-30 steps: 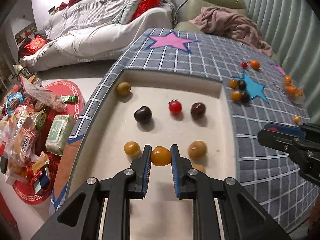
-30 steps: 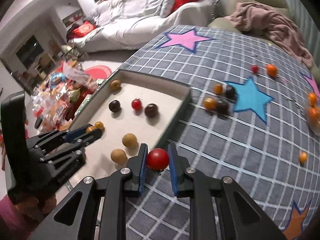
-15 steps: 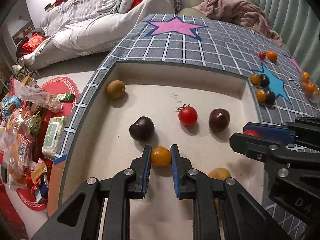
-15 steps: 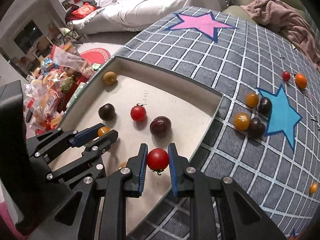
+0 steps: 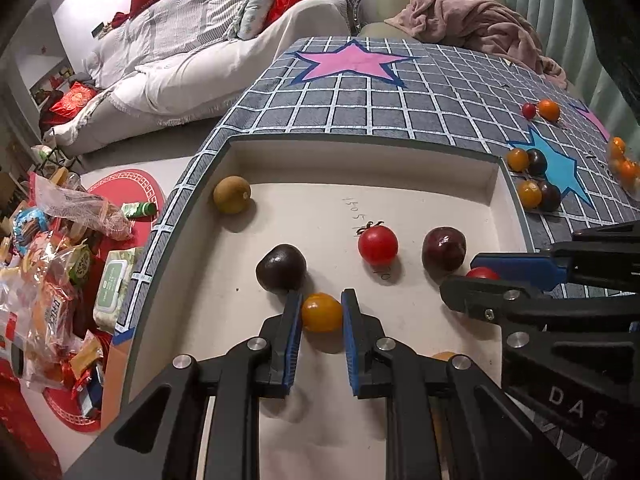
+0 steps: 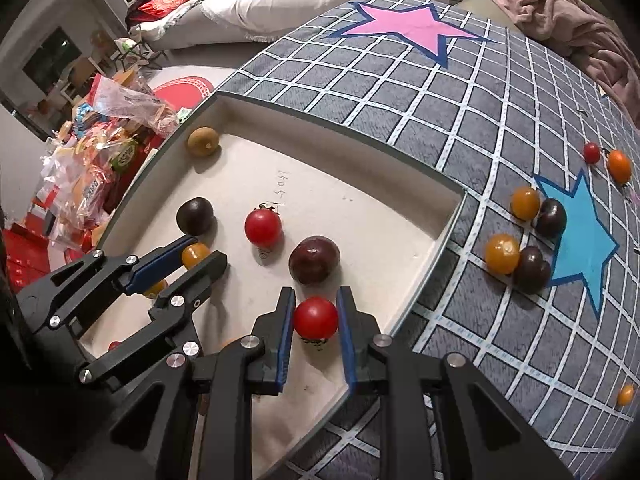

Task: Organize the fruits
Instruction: 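Carry the orange tomato with the left tool while the right tool carries the red tomato to the tray, then open both tools to release the tomatoes into the tray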

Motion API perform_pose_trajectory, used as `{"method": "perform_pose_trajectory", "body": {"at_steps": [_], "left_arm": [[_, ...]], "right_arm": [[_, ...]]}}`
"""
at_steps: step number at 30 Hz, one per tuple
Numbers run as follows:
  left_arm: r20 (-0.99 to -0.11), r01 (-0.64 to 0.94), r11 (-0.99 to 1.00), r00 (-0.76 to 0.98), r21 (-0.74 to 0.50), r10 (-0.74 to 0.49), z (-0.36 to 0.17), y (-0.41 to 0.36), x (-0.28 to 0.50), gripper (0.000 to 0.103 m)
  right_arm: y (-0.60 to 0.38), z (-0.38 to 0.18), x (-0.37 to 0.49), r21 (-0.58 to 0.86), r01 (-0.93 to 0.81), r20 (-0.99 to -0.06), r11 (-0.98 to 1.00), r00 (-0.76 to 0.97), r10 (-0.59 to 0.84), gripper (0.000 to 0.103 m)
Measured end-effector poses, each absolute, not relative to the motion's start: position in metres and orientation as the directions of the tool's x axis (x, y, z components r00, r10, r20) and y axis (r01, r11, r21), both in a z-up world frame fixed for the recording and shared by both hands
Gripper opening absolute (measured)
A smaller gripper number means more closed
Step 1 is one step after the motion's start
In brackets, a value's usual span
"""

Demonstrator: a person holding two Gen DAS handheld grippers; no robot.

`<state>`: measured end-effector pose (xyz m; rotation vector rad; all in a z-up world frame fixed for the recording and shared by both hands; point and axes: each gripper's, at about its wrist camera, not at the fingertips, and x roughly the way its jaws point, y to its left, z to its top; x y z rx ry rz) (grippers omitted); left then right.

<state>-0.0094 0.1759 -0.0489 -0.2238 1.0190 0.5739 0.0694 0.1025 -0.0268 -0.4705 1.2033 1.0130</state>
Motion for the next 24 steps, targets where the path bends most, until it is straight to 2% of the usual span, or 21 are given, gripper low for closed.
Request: {"method": "perform_pose_trajectory", "body": {"at_steps": [2, 4, 6, 9, 10, 11, 13, 14, 18, 20, 24], "left_arm": [[-0.852, -0.551, 0.831, 0.397, 0.076, 0.341, -0.049, 0.177, -0.011, 0.021], [-0.852, -0.55, 0.832, 0.399, 0.073, 0.339, -0.048, 0.178, -0.011, 0.021], [-0.852, -0.548, 0.833, 0.398, 0.076, 0.339, -0.049, 0.178, -0.012, 0.021], [-0.854, -0.547, 0.833, 0.393, 0.081, 0.341, -0.048, 0.176, -0.012, 0.023], [-0.854, -0.552, 0.829, 0.386, 0.088, 0.347, -0.048, 0.176, -0.013, 0.036], [-0.853, -0.557, 0.826, 0.384, 0.091, 0.353, -0.047, 0.177, -0.013, 0.064], [-0.836, -0.582, 0.805, 0.381, 0.116, 0.396, -0.044, 0.177, -0.018, 0.077], [-0.831, -0.585, 0.804, 0.392, 0.106, 0.394, -0.041, 0.178, -0.02, 0.077], [-0.832, -0.587, 0.804, 0.399, 0.091, 0.385, -0.036, 0.179, -0.024, 0.08], [-0.831, -0.6, 0.793, 0.385, 0.104, 0.4, -0.035, 0.179, -0.027, 0.102], [-0.834, -0.596, 0.8, 0.403, 0.074, 0.377, -0.029, 0.178, -0.034, 0.102]], "right_arm": [[0.102, -0.027, 0.07, 0.212, -0.838, -0.916, 0.504, 0.009, 0.4, 0.026], [0.101, -0.024, 0.068, 0.237, -0.837, -0.906, 0.493, -0.007, 0.424, 0.035], [0.102, -0.021, 0.064, 0.242, -0.844, -0.9, 0.479, -0.011, 0.436, 0.052], [0.104, -0.017, 0.057, 0.215, -0.858, -0.902, 0.467, 0.009, 0.432, 0.061], [0.104, -0.016, 0.057, 0.217, -0.856, -0.9, 0.468, 0.009, 0.435, 0.062], [0.103, -0.016, 0.058, 0.225, -0.854, -0.898, 0.469, 0.005, 0.44, 0.062], [0.1, -0.013, 0.06, 0.237, -0.846, -0.891, 0.477, 0.006, 0.453, 0.066], [0.098, -0.01, 0.061, 0.243, -0.839, -0.889, 0.487, 0.009, 0.459, 0.072], [0.094, -0.005, 0.063, 0.262, -0.832, -0.882, 0.489, 0.0, 0.471, 0.076], [0.092, -0.002, 0.061, 0.254, -0.832, -0.88, 0.493, 0.012, 0.474, 0.078], [0.089, 0.004, 0.059, 0.264, -0.827, -0.881, 0.496, 0.002, 0.473, 0.092]]}}
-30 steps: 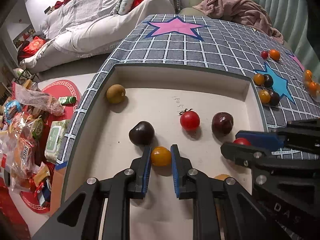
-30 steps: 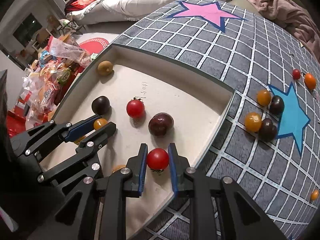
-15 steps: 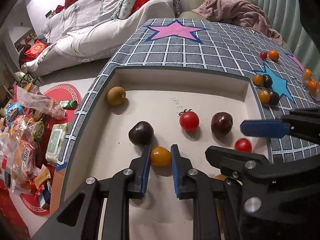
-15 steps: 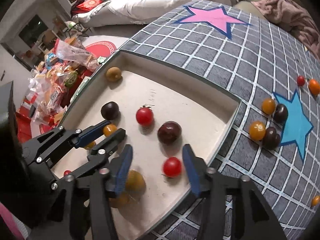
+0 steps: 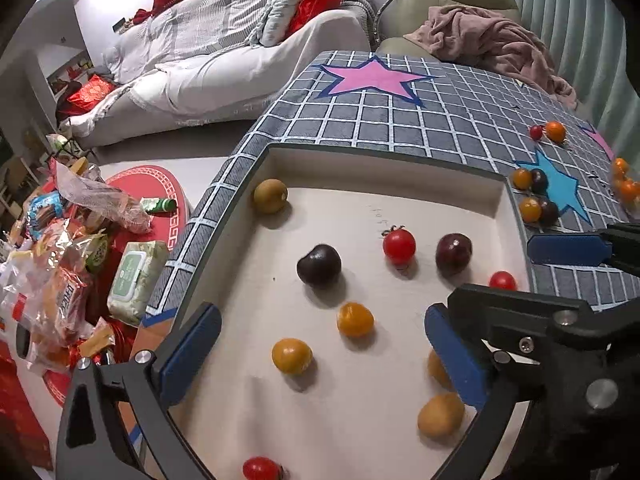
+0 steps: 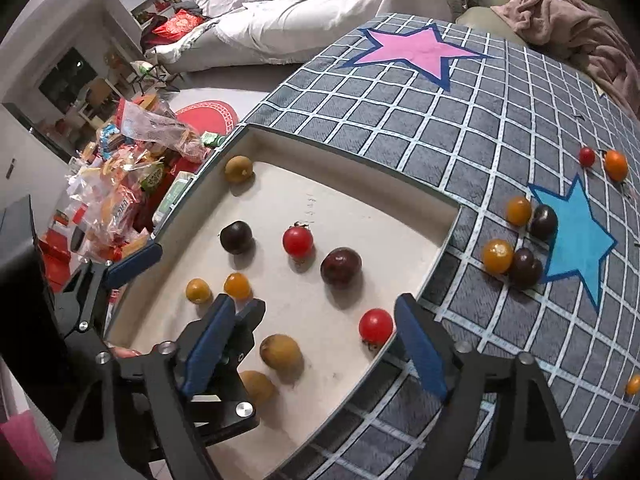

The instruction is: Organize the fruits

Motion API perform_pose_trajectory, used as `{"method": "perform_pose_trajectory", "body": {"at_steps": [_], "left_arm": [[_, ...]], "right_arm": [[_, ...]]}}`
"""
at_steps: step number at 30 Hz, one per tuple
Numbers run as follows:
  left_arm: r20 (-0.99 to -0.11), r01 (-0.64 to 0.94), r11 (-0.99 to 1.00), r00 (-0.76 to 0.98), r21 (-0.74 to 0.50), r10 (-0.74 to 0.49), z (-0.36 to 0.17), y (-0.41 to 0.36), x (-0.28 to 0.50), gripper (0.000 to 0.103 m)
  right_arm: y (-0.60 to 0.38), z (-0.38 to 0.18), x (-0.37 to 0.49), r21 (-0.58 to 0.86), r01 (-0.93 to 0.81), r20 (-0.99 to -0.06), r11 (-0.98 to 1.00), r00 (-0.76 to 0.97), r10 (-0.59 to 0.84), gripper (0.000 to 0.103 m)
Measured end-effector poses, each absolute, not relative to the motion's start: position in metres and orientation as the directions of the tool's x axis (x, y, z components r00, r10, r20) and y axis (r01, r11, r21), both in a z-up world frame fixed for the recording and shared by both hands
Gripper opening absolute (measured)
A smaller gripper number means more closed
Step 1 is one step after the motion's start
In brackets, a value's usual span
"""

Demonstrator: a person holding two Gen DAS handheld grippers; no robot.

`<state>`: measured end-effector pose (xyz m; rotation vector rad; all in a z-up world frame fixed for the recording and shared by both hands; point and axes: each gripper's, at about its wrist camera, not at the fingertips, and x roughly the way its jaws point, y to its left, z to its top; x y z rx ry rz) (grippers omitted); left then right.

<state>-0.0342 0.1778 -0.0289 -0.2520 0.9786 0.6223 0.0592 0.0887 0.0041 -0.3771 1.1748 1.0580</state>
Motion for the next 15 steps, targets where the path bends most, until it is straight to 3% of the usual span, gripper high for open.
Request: {"method": "perform_pose_trajectory", "body": {"at_steps": [2, 15], "left_arm": [[-0.837, -0.592, 0.804, 0.408, 0.062, 0.365, -0.026, 0.176, -0.038, 0.102], [-0.862, -0.582, 0.812, 0.389, 0.043, 0.324, -0.013, 0.156, -0.061, 0.102]], "right_arm": [[0.088, 0.006, 0.054, 0.233, -0.833, -0.891, 0.501, 0.023, 0.453, 0.103], [0.062, 0.036, 0.026, 0.108, -0.859, -0.896, 0.5, 0.134, 0.423, 0.103]]}}
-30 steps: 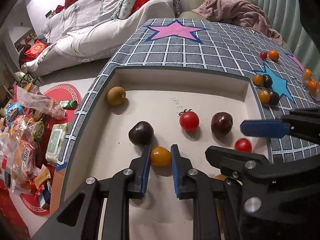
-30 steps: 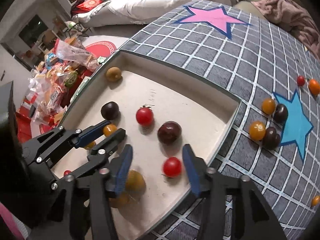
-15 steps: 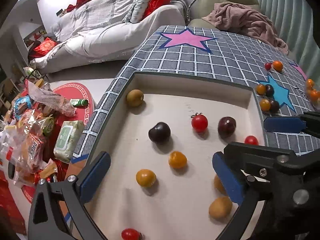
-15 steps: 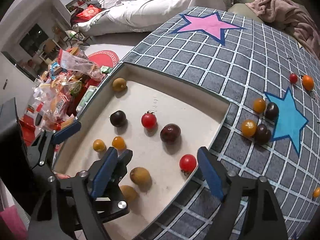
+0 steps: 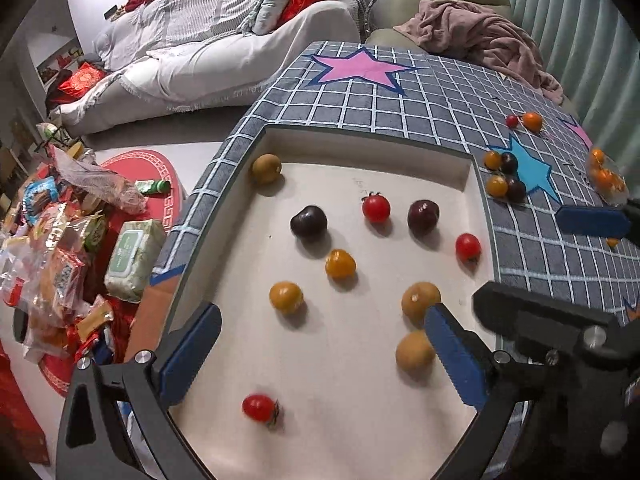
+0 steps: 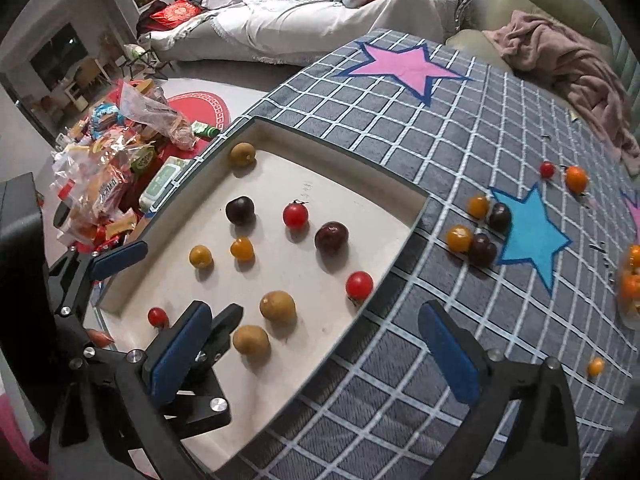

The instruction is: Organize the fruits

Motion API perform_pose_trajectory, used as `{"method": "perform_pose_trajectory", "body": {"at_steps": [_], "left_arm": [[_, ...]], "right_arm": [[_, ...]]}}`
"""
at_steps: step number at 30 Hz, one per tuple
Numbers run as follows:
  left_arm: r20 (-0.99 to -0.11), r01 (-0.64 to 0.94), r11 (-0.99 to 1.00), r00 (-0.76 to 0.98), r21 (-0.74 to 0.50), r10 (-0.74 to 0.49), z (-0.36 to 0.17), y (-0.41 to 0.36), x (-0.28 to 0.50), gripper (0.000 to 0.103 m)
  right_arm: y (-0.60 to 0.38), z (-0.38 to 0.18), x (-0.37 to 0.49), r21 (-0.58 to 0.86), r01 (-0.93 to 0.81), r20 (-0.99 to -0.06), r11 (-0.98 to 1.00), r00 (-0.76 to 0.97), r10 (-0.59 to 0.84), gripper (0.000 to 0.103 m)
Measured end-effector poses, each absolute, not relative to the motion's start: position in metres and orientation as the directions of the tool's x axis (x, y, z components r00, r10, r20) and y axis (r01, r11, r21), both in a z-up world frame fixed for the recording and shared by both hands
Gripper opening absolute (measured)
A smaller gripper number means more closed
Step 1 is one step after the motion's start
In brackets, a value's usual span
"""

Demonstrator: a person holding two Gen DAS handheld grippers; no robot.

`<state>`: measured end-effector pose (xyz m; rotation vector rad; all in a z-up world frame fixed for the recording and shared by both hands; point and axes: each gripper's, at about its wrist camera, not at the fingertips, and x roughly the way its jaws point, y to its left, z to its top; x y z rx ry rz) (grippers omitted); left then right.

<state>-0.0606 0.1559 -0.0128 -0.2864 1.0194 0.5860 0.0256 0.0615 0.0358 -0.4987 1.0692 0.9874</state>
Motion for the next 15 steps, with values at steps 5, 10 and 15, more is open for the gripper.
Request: {"method": "perform_pose_trajectory", "body": {"at_steps": [5, 10, 15], "left_arm": [[-0.87, -0.592, 0.804, 0.368, 0.053, 0.329, -0.005, 0.144, -0.076, 0.102], [-0.864, -0.625, 0.775, 0.338, 0.09, 0.373, 0.003, 0.131, -0.098, 0.102], [-0.86, -0.627, 0.774, 0.34, 0.094, 0.38, 0.008, 0.119, -0.113, 0.102]], "right_arm": [[0.047, 0.044, 0.015, 0.058, -0.858, -0.893, 0.51, 0.183, 0.411, 0.103], [0.034, 0.047, 0.003, 0.043, -0.855, -0.896, 0.518, 0.195, 0.398, 0.103], [0.027, 0.047, -0.011, 0.038, -0.857, -0.897, 0.514, 0.197, 0.396, 0.103]]}}
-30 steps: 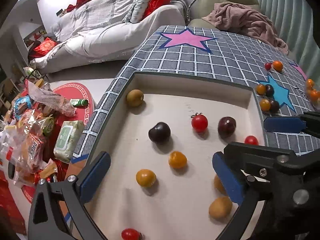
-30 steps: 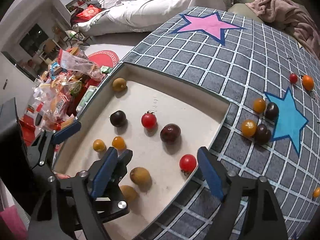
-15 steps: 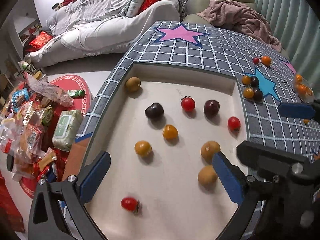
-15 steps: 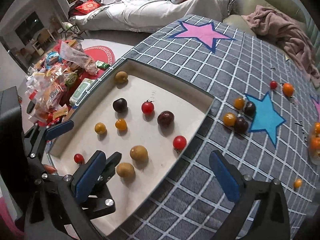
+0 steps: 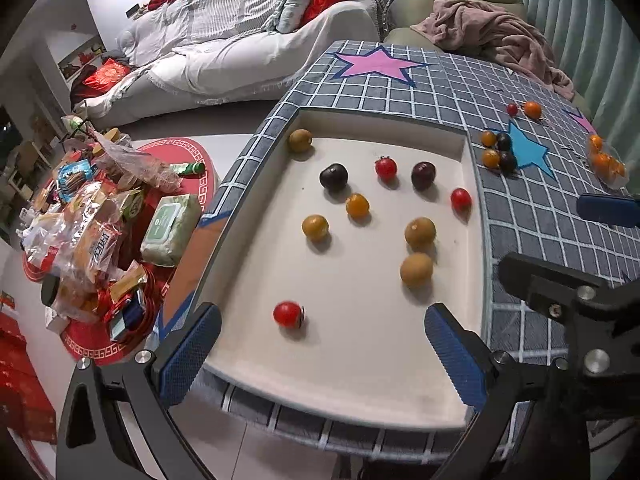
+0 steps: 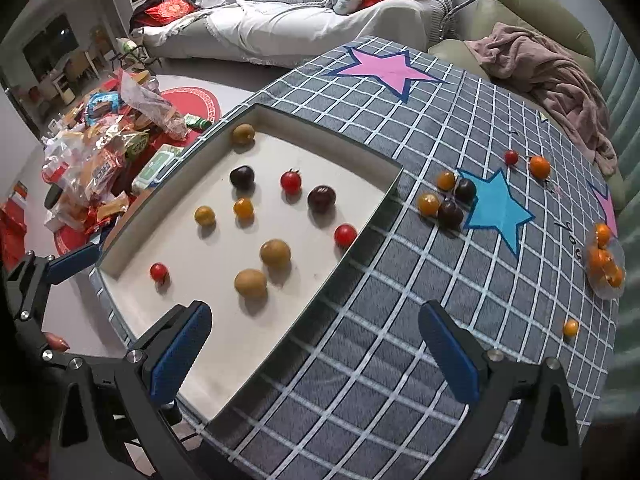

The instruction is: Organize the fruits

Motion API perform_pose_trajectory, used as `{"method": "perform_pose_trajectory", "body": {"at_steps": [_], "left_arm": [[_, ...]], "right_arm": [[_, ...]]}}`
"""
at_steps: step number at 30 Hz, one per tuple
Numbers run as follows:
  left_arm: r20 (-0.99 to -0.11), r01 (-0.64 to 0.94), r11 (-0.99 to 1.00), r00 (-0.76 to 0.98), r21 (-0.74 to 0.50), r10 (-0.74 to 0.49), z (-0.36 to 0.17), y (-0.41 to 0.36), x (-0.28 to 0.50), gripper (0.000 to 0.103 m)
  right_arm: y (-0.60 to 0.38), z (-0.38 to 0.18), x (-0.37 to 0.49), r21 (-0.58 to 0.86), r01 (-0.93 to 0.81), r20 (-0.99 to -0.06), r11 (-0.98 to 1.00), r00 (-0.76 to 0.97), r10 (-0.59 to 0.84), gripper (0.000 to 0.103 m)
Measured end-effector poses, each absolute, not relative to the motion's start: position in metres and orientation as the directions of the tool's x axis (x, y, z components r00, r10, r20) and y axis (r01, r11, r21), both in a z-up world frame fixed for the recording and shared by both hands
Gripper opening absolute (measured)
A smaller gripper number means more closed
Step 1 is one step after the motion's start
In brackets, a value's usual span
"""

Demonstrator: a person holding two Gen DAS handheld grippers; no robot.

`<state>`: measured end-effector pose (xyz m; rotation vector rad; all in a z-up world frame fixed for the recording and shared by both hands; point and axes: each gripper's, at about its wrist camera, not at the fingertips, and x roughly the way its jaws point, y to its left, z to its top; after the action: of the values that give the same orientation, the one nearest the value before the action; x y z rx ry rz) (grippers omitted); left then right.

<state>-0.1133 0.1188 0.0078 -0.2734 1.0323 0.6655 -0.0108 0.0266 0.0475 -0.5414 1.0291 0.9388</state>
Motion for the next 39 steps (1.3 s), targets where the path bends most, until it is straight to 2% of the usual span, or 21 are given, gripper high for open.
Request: {"method": "perform_pose_trajectory", "body": {"at_steps": [4, 39], "left_arm": [[-0.848, -0.624, 0.772, 0.338, 0.123, 0.409, 0.012, 0.109, -0.121, 0.102], [-0.847, -0.634, 0.764, 0.335, 0.121, 0.412, 0.02, 0.102, -0.127, 0.102]], "right_arm": [[0.024, 0.051, -0.017, 0.042, -0.857, -0.892, 0.513, 0.199, 0.406, 0.103], [0.019, 0.055, -0.023, 0.026, -0.861, -0.894, 0.508, 0.207, 0.397, 0.103]]}}
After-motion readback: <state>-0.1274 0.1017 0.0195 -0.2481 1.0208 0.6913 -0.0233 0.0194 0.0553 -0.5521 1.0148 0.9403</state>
